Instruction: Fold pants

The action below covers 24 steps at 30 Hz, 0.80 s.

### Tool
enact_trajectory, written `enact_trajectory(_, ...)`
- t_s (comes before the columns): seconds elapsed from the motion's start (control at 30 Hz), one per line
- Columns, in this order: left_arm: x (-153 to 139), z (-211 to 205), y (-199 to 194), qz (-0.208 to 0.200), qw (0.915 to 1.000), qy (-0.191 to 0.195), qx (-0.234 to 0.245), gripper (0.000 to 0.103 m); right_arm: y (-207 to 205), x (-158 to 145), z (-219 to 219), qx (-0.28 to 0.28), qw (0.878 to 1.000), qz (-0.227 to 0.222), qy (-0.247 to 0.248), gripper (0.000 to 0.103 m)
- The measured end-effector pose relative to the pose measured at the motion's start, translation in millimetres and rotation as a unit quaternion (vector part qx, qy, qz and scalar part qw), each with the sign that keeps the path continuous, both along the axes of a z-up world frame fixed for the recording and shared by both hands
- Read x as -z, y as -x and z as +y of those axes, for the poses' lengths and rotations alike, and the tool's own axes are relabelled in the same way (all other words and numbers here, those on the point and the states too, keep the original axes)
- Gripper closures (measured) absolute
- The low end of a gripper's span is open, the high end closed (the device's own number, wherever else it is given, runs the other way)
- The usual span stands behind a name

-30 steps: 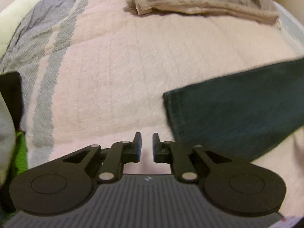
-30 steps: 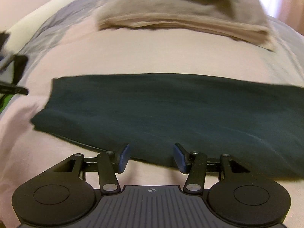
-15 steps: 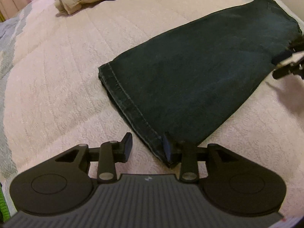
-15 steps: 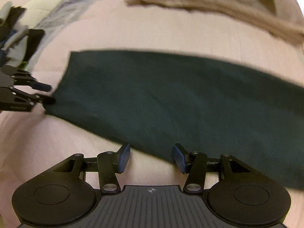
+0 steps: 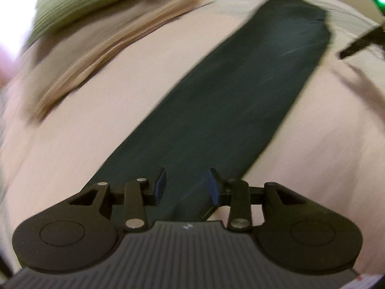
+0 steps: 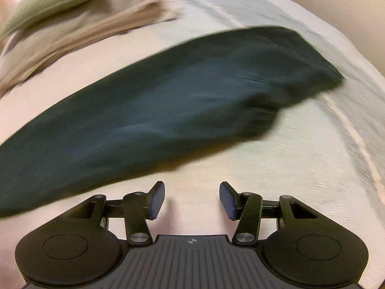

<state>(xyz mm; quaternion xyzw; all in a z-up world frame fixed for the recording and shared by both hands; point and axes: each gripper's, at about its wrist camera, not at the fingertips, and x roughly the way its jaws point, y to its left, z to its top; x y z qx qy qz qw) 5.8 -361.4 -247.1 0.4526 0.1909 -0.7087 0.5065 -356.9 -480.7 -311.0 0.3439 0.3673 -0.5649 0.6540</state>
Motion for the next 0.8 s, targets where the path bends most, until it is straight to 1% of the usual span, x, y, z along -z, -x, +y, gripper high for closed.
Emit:
enact_trajectory(0.07, 5, -16, 53, 0.005, 0.9989, 0.006, 0.047, 0.069, 25, 0, -11, 0.008, 1.000, -0.011, 0.001, 0.055)
enact_trajectory(0.1, 9, -25, 82, 0.005, 0.9971, 0.012, 0.074, 0.069, 32, -1, -15, 0.008, 1.000, -0.017, 0.002, 0.055)
enact_trajectory(0.17, 15, -40, 137, 0.004, 0.9908, 0.025, 0.133, 0.069, 47, 0, -20, 0.004, 1.000, -0.030, 0.002, 0.055)
enact_trajectory(0.27, 23, -60, 218, -0.005, 0.9748, 0.047, 0.218, 0.069, 75, 0, -25, -0.003, 0.999, -0.048, 0.005, 0.055)
enact_trajectory(0.37, 35, -81, 277, -0.016, 0.9593, 0.060, 0.276, 0.069, 103, -1, -27, -0.001, 0.998, -0.060, 0.008, 0.055)
enact_trajectory(0.43, 49, -91, 306, -0.038, 0.9459, 0.070, 0.314, 0.069, 121, 1, -30, 0.013, 0.997, -0.070, 0.006, 0.055)
enact_trajectory(0.47, 58, -96, 320, -0.057, 0.9386, 0.076, 0.332, 0.069, 129, 0, -30, 0.020, 0.997, -0.075, 0.005, 0.055)
enact_trajectory(0.5, 65, -99, 329, -0.077, 0.9321, 0.081, 0.345, 0.072, 135, 0, -31, 0.027, 0.996, -0.081, 0.004, 0.055)
enact_trajectory(0.53, 67, -101, 334, -0.087, 0.9284, 0.080, 0.352, 0.079, 141, 1, -32, 0.033, 0.995, -0.091, 0.003, 0.055)
enact_trajectory(0.57, 66, -108, 336, -0.091, 0.9287, 0.077, 0.351, 0.095, 145, 0, -32, 0.036, 0.994, -0.099, 0.002, 0.055)
enact_trajectory(0.6, 60, -113, 336, -0.089, 0.9326, 0.074, 0.342, 0.098, 146, 0, -33, 0.034, 0.994, -0.106, 0.002, 0.055)
enact_trajectory(0.63, 52, -118, 329, -0.077, 0.9374, 0.071, 0.332, 0.098, 146, 0, -34, 0.029, 0.993, -0.115, 0.003, 0.055)
enact_trajectory(0.7, 35, -137, 318, -0.052, 0.9508, 0.065, 0.298, 0.101, 141, -1, -36, 0.017, 0.990, -0.141, 0.006, 0.055)
enact_trajectory(0.73, 30, -148, 317, -0.041, 0.9554, 0.058, 0.287, 0.101, 136, -1, -37, 0.010, 0.989, -0.151, 0.008, 0.055)
enact_trajectory(0.77, 24, -159, 310, -0.019, 0.9613, 0.045, 0.271, 0.102, 128, 0, -39, 0.002, 0.987, -0.162, 0.010, 0.055)
enact_trajectory(0.8, 18, -168, 304, 0.000, 0.9646, 0.031, 0.262, 0.102, 122, 0, -41, -0.003, 0.985, -0.173, 0.011, 0.055)
